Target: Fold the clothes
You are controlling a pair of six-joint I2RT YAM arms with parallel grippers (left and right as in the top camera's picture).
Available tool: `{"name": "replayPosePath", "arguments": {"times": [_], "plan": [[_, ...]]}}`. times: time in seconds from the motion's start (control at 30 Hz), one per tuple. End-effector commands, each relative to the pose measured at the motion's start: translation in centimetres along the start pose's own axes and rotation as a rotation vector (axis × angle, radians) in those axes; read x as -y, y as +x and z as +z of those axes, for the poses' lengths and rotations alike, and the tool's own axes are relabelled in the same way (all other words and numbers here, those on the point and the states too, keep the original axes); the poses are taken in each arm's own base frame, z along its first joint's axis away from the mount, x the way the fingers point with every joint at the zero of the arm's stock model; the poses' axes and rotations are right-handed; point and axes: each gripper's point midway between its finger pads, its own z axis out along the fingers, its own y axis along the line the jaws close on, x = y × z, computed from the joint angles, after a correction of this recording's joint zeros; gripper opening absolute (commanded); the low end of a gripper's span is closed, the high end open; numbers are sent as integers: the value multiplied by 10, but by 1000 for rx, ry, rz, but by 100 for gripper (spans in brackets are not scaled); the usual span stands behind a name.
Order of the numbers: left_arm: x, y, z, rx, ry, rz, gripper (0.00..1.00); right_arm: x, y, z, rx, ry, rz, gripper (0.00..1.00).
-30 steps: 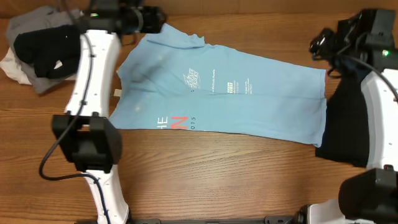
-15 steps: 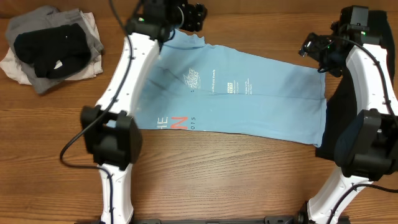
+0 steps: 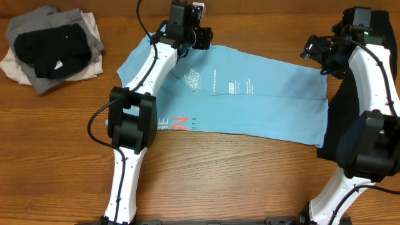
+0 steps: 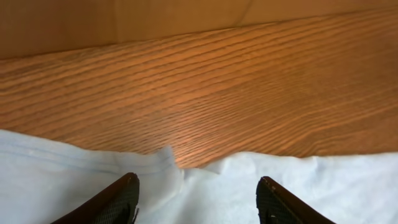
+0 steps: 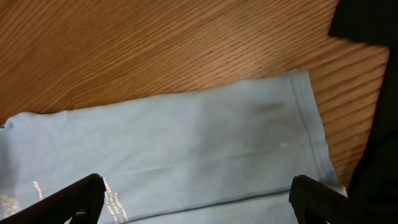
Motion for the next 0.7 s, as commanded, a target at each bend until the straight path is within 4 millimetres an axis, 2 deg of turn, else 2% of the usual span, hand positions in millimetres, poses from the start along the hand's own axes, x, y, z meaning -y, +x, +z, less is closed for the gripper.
{"name": "replayPosePath", "arguments": {"times": [0.0,0.2,0.5,0.67], "plan": [[-12,3,7,8,-90,-49,62,-4,-10,-14,38,-14,-10,99],[-19,11,10,1,-215,-31,61,-5,-8,-14,32,-13,-8,98],[-25,35,29,-36,-246,-60,61,-4,-5,-14,20,-9,-6,98],[-27,37,33,-34,-248,-59,61,-4,-5,-14,19,-9,-6,98]]}}
